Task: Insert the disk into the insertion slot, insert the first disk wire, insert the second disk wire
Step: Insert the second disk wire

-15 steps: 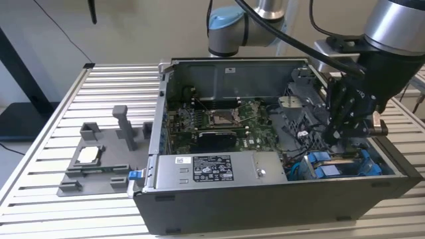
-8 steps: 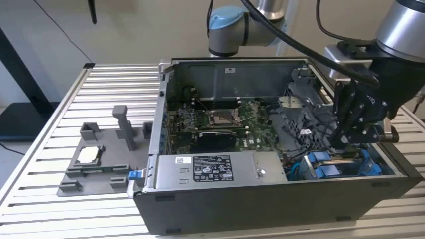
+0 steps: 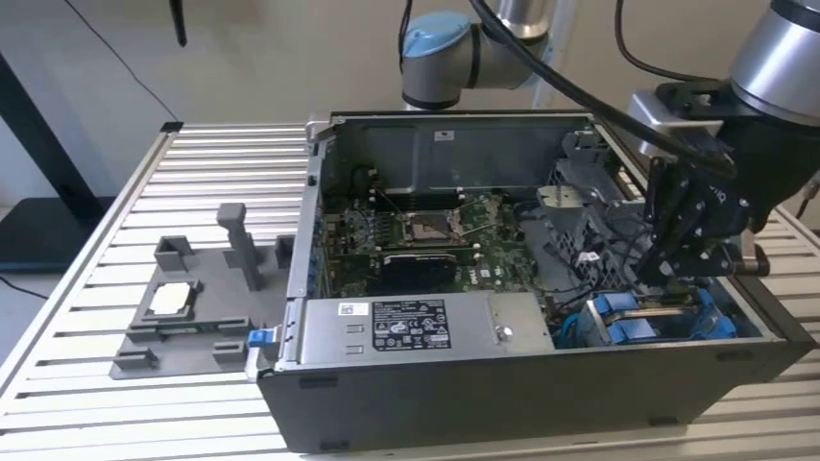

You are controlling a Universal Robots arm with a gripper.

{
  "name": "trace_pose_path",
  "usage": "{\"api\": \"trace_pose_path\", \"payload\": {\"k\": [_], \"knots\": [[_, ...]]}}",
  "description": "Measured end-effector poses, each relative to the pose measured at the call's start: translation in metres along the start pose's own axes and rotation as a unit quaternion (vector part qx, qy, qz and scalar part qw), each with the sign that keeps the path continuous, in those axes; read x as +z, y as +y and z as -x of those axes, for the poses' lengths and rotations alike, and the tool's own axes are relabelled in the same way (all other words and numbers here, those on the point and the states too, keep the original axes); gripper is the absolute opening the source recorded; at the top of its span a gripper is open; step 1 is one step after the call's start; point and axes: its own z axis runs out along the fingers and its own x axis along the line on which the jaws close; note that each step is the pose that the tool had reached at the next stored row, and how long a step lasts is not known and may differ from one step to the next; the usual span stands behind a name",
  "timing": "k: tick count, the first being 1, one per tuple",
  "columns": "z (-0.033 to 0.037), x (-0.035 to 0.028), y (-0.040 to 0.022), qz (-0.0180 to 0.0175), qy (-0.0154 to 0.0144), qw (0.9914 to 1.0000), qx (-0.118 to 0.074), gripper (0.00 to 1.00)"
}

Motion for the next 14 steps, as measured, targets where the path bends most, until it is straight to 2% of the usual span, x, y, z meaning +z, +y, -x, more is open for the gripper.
{"api": "trace_pose_path", "payload": {"k": [14], "knots": [[-0.0009,0.0063,-0.0055,-0.0006,-0.0001,1.0,-0.002,0.16]]}}
